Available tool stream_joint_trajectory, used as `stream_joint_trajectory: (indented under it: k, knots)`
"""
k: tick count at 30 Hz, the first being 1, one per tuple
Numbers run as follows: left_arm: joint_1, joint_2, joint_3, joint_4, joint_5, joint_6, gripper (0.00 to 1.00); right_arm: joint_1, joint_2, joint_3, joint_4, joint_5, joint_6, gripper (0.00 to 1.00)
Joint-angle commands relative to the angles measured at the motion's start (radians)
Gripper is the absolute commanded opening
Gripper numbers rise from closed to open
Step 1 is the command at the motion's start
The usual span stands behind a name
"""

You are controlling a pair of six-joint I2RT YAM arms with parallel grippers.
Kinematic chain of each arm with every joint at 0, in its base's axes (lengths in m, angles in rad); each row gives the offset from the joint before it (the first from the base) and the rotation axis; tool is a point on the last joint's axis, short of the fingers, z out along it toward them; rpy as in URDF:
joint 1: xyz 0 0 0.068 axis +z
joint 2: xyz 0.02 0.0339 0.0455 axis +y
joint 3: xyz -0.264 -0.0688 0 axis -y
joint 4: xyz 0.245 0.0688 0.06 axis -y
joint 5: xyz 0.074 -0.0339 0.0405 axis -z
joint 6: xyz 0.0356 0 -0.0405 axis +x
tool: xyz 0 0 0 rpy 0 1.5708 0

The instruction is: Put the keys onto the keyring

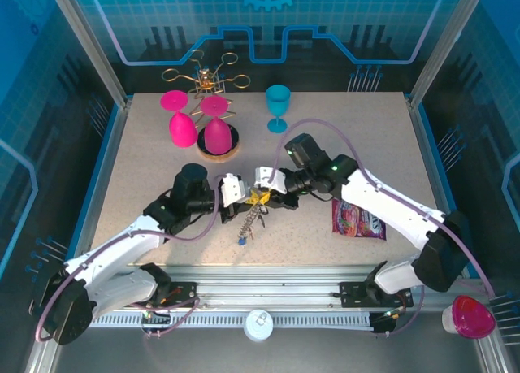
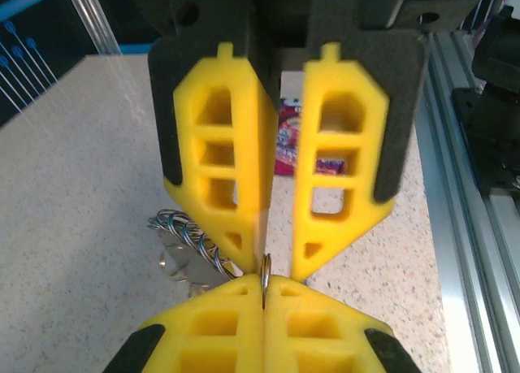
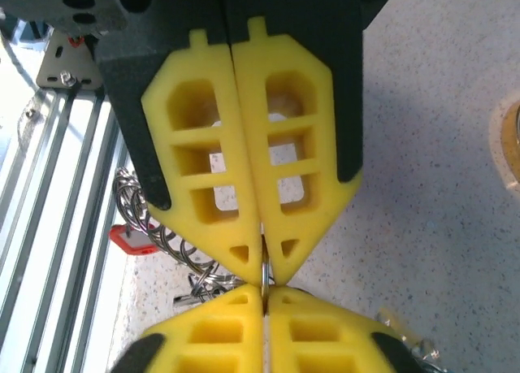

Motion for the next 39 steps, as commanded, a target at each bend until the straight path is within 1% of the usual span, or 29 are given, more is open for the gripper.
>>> stream_joint_trajectory:
  k: [1, 3, 5, 9, 21, 24, 28, 33, 35, 39]
  knots:
    - [-0.003, -0.040, -0.055, 0.147, 0.031, -0.047, 0.00, -0.062, -0.089, -0.115, 0.261, -0.202, 0.140, 0.25]
    - [-0.002, -0.046, -0.080, 0.209, 0.044, -0.085, 0.00, -0.081, -0.106, -0.182, 0.365, -0.229, 0.195, 0.25]
    - [-0.001, -0.046, -0.096, 0.259, 0.055, -0.115, 0.00, -0.086, -0.109, -0.218, 0.425, -0.241, 0.222, 0.25]
    - [0.001, -0.046, -0.122, 0.334, 0.063, -0.160, 0.00, -0.089, -0.101, -0.249, 0.477, -0.253, 0.242, 0.24]
    - [0.001, -0.022, -0.154, 0.471, 0.093, -0.243, 0.00, -0.088, -0.081, -0.262, 0.481, -0.249, 0.236, 0.22]
    - [0.002, -0.020, -0.159, 0.496, 0.095, -0.258, 0.00, -0.089, -0.077, -0.260, 0.473, -0.253, 0.231, 0.19]
    - [0.003, -0.021, -0.162, 0.512, 0.099, -0.268, 0.00, -0.092, -0.077, -0.260, 0.467, -0.265, 0.226, 0.18]
    - [0.006, -0.016, -0.164, 0.520, 0.095, -0.270, 0.00, -0.104, -0.089, -0.264, 0.474, -0.284, 0.229, 0.19]
    - [0.005, -0.015, -0.165, 0.524, 0.097, -0.271, 0.00, -0.116, -0.100, -0.295, 0.500, -0.295, 0.248, 0.19]
    - [0.006, -0.008, -0.165, 0.544, 0.100, -0.279, 0.00, -0.119, -0.096, -0.295, 0.488, -0.302, 0.246, 0.16]
